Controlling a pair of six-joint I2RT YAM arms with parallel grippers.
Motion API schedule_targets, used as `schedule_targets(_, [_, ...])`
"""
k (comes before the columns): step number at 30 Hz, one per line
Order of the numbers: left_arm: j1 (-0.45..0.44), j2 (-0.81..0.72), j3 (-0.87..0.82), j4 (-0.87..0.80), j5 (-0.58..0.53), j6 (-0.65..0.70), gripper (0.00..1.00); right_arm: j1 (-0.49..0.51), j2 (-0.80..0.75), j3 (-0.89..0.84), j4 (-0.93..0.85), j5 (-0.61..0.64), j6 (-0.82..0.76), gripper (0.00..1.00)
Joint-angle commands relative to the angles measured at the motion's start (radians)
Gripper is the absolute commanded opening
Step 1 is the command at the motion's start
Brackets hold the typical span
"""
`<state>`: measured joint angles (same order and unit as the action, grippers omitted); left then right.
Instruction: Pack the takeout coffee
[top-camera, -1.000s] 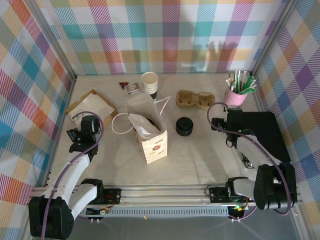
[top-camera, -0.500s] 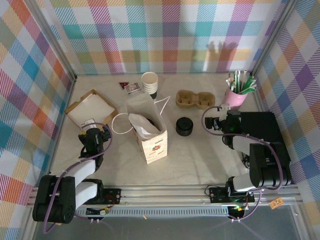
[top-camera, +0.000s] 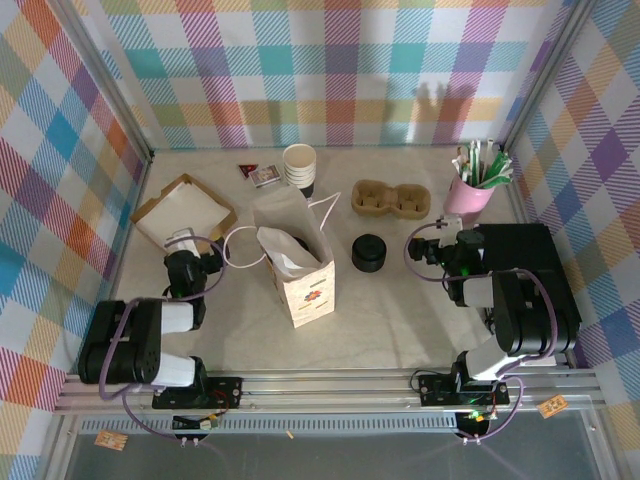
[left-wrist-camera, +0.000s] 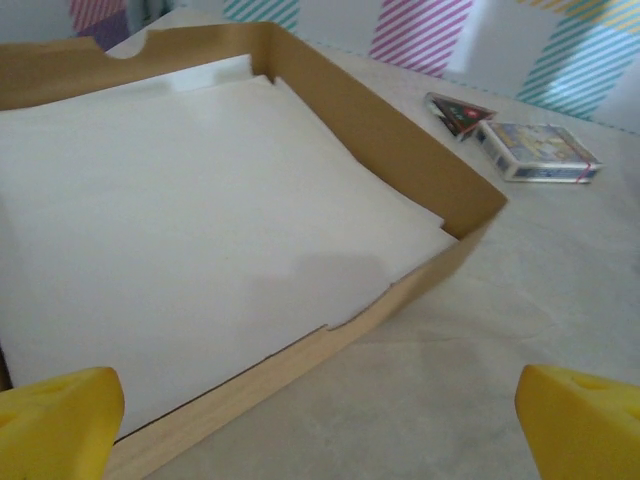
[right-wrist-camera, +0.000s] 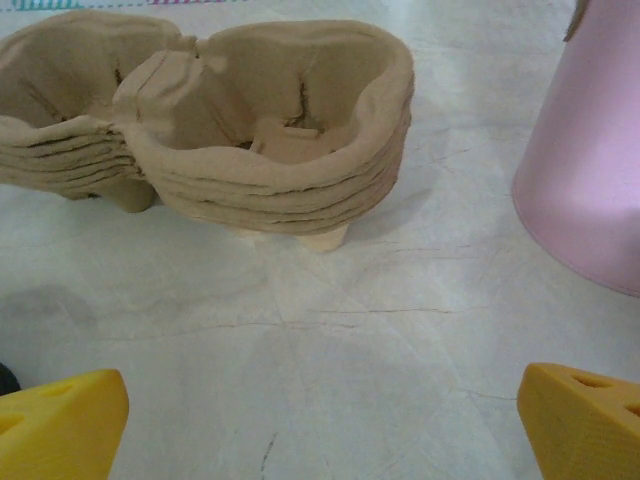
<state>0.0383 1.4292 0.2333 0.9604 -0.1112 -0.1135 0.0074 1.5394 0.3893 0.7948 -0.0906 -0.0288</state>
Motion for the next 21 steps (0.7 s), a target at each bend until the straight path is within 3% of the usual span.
schedule_targets(1, [0.007, 0.113, 0.009, 0.182, 0.121, 0.039, 1.00, -0.008, 0.001, 0.025, 0.038, 0.034, 0.035, 0.99])
schedule_targets(3, [-0.012, 0.175, 0.017, 0.245, 0.071, 0.042, 1.00, -0.008, 0.001, 0.024, 0.038, 0.057, 0.041, 0.99])
schedule_targets(4, [-0.018, 0.164, 0.029, 0.203, 0.062, 0.045, 1.00, -0.007, 0.000, 0.024, 0.037, 0.065, 0.042, 0.99])
schedule_targets(8, [-0.106, 0.141, 0.104, 0.029, -0.148, 0.081, 1.00, -0.007, -0.001, 0.022, 0.039, 0.068, 0.043, 0.99])
schedule_targets(11, [-0.135, 0.145, 0.140, -0.030, -0.208, 0.095, 1.00, -0.007, -0.001, 0.022, 0.042, 0.068, 0.042, 0.99])
schedule_targets(21, [-0.153, 0.157, 0.153, -0.038, -0.204, 0.119, 1.00, -0.007, -0.001, 0.022, 0.041, 0.066, 0.043, 0.99])
